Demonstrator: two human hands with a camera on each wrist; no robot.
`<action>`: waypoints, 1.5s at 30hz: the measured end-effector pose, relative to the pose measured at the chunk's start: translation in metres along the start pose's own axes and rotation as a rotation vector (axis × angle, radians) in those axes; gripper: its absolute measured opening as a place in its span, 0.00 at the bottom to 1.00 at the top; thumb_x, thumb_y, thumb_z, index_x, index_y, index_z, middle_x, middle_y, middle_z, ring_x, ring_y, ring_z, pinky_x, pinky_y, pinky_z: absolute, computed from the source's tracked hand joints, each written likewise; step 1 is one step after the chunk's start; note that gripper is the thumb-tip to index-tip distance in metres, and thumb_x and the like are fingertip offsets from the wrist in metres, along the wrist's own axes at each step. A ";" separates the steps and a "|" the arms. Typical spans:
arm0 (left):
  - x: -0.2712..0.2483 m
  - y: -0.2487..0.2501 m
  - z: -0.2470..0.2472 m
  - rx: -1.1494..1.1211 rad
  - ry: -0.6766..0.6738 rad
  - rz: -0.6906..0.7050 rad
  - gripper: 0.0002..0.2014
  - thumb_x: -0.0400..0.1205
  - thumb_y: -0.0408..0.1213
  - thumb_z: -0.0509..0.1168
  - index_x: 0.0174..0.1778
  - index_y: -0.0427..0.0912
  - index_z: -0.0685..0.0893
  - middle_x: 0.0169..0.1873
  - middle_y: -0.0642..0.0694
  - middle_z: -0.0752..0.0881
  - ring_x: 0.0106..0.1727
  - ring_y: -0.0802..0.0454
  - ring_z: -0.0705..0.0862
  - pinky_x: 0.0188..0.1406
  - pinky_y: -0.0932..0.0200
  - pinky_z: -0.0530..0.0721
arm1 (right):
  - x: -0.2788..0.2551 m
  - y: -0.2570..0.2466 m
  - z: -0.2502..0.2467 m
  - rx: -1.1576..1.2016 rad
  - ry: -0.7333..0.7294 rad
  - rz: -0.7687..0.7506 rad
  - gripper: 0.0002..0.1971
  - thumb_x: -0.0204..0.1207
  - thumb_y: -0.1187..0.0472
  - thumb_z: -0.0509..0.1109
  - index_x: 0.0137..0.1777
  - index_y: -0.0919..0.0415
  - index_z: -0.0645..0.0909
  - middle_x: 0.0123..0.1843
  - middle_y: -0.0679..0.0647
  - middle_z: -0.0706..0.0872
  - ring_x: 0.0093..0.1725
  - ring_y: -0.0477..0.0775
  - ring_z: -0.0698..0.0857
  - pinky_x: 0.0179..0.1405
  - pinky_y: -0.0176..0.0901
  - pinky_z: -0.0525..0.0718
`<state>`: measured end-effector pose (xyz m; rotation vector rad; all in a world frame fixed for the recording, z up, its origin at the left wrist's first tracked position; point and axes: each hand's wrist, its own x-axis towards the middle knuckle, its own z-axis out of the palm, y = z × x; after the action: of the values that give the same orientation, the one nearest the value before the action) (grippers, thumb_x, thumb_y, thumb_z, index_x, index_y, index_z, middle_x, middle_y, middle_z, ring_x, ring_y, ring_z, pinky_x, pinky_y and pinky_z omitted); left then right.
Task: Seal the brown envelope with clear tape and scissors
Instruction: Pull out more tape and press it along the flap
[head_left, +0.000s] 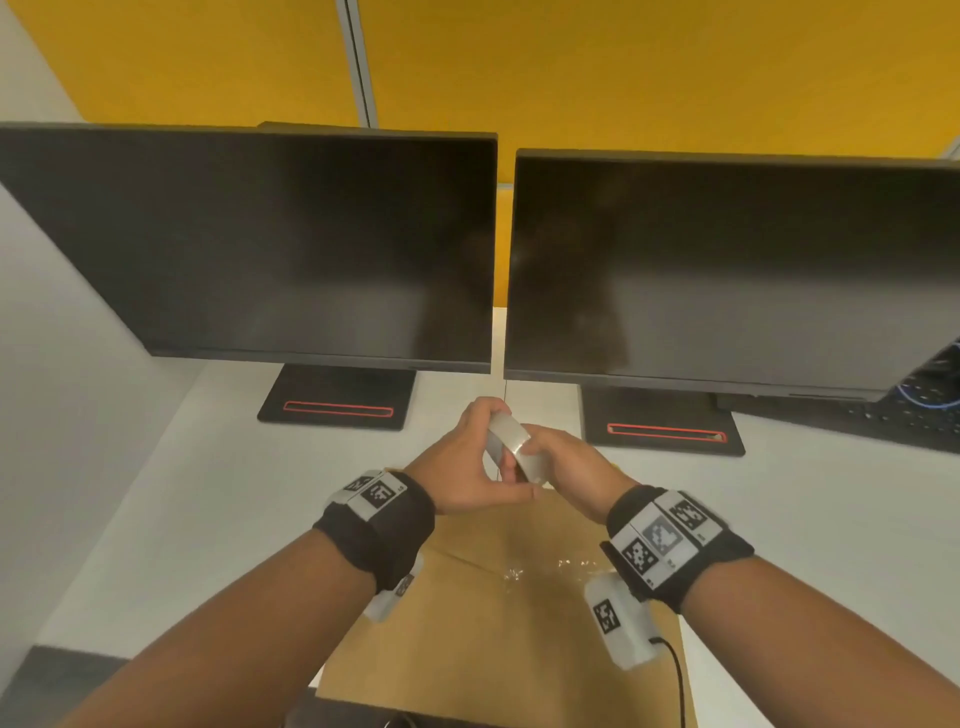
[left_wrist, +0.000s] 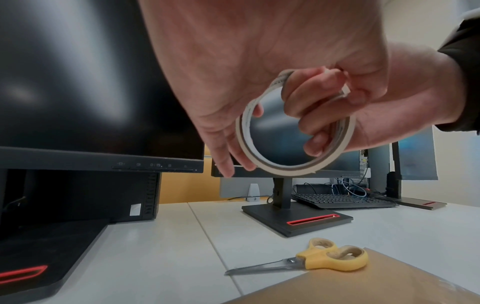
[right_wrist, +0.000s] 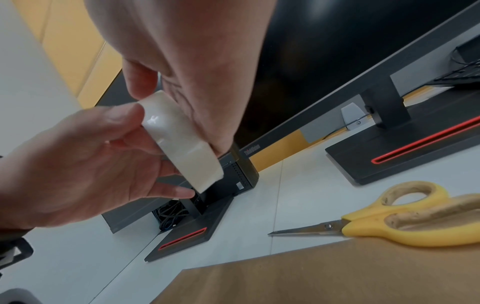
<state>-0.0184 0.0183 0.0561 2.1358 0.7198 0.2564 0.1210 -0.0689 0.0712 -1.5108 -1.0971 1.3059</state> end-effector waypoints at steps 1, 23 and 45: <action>0.001 0.001 0.000 -0.007 -0.002 0.000 0.38 0.68 0.54 0.76 0.65 0.60 0.57 0.56 0.54 0.74 0.53 0.55 0.80 0.51 0.70 0.79 | -0.001 0.000 0.000 -0.027 -0.001 -0.005 0.10 0.67 0.54 0.57 0.39 0.54 0.80 0.37 0.52 0.82 0.41 0.52 0.77 0.48 0.49 0.73; -0.013 0.017 0.010 -0.291 -0.124 -0.137 0.39 0.60 0.47 0.76 0.63 0.56 0.62 0.56 0.38 0.77 0.56 0.46 0.79 0.56 0.54 0.81 | -0.033 0.007 0.000 0.123 -0.130 -0.045 0.19 0.65 0.67 0.60 0.51 0.54 0.86 0.44 0.58 0.85 0.49 0.44 0.83 0.57 0.42 0.72; -0.029 0.029 0.011 0.154 0.097 0.073 0.39 0.64 0.44 0.75 0.67 0.58 0.61 0.48 0.63 0.74 0.46 0.63 0.78 0.49 0.62 0.82 | -0.016 0.009 0.012 0.161 0.066 0.063 0.13 0.58 0.50 0.63 0.34 0.59 0.78 0.35 0.56 0.77 0.43 0.59 0.74 0.52 0.57 0.70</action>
<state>-0.0253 -0.0193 0.0735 2.3117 0.7384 0.3565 0.1086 -0.0861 0.0650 -1.4674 -0.8869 1.3442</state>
